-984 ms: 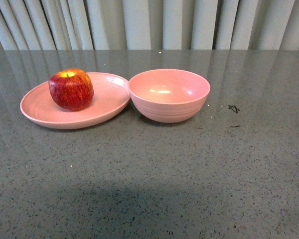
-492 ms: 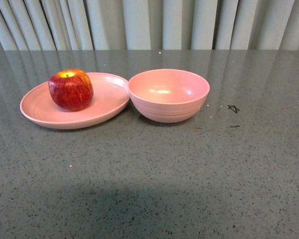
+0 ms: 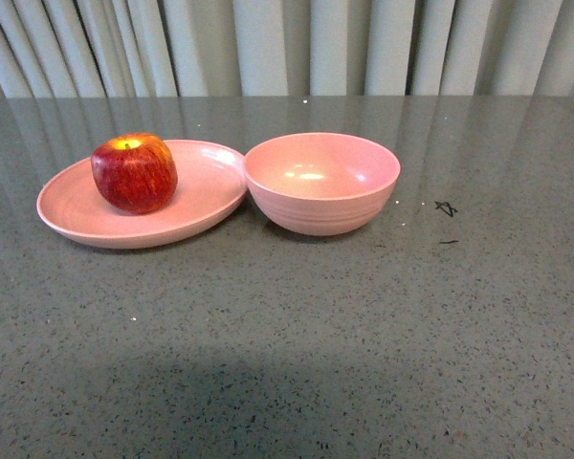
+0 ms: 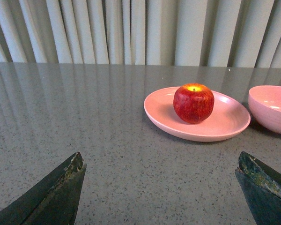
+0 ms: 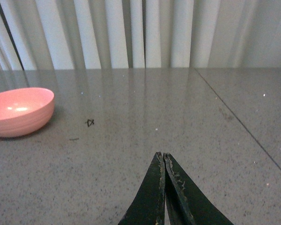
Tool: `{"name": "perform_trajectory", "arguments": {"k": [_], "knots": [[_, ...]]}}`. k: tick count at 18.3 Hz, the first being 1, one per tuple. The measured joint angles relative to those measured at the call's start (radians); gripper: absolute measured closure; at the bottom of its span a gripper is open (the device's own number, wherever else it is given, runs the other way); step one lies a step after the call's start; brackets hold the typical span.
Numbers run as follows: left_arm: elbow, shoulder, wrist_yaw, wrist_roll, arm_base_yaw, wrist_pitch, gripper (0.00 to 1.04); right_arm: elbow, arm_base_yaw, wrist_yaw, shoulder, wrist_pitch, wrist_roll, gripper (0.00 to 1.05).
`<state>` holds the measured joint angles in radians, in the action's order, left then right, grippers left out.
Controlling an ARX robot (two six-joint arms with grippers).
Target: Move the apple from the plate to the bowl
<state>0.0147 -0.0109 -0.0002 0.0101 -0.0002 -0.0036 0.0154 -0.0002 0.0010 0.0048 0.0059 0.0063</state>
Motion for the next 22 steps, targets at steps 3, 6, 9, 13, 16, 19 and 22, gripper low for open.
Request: {"name": "perform_trajectory", "arguments": {"k": [3,6,9,13,16,19,22], "knots": [[0.0,0.0,0.0,0.0,0.0,0.0,0.07,-0.002,0.0,-0.001,-0.001,-0.011,0.0,1.03],[0.0,0.0,0.0,0.0,0.0,0.0,0.07,-0.002,0.0,-0.001,-0.001,-0.011,0.0,1.03],[0.0,0.0,0.0,0.0,0.0,0.0,0.07,-0.002,0.0,-0.001,-0.001,-0.011,0.0,0.93],[0.0,0.0,0.0,0.0,0.0,0.0,0.07,-0.002,0.0,-0.001,-0.001,-0.011,0.0,0.58],[0.0,0.0,0.0,0.0,0.0,0.0,0.07,-0.002,0.0,-0.001,-0.001,-0.011,0.0,0.31],[0.0,0.0,0.0,0.0,0.0,0.0,0.07,-0.002,0.0,-0.001,-0.001,-0.011,0.0,0.05],[0.0,0.0,0.0,0.0,0.0,0.0,0.07,-0.002,0.0,-0.001,-0.001,-0.011,0.0,0.07]]}}
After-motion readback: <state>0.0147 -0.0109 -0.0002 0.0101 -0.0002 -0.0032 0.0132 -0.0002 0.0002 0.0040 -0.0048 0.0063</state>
